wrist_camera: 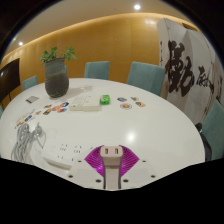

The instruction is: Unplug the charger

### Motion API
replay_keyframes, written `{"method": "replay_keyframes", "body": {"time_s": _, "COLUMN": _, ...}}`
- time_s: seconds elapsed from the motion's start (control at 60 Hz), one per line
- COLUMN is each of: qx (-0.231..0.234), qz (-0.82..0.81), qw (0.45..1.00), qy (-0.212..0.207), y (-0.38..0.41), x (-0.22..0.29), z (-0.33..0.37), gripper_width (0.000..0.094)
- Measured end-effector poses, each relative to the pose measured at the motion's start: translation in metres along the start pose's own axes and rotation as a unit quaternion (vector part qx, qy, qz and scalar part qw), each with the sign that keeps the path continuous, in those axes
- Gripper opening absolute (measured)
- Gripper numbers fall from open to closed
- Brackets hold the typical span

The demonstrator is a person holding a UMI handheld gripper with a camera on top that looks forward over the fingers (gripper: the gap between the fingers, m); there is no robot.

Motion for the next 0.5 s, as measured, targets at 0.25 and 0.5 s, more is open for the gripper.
{"method": "replay_keyframes", "body": {"time_s": 0.25, "qx": 0.074, "qz": 0.012, "qw": 0.960, "qy": -0.268, "y": 0.051, "x": 0.250, "z": 0.121, "gripper_width": 0.0162}}
{"method": "replay_keyframes", "body": {"time_s": 0.5, "qx": -0.026, "qz": -0.001, "qw": 0.993, "qy": -0.112, "y": -0.085, "x": 0.163, "z": 0.040, "gripper_width": 0.0221}}
Point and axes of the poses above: the point between the fingertips, and its own axes, seen from behind it with the camera up: y to the left, x up, z backward, against the way the camera looks, the point moved 1 cm from there along z, backward, against the way the camera looks, and after that the axes turned 12 degrees about -z, right-handed, at the moved point
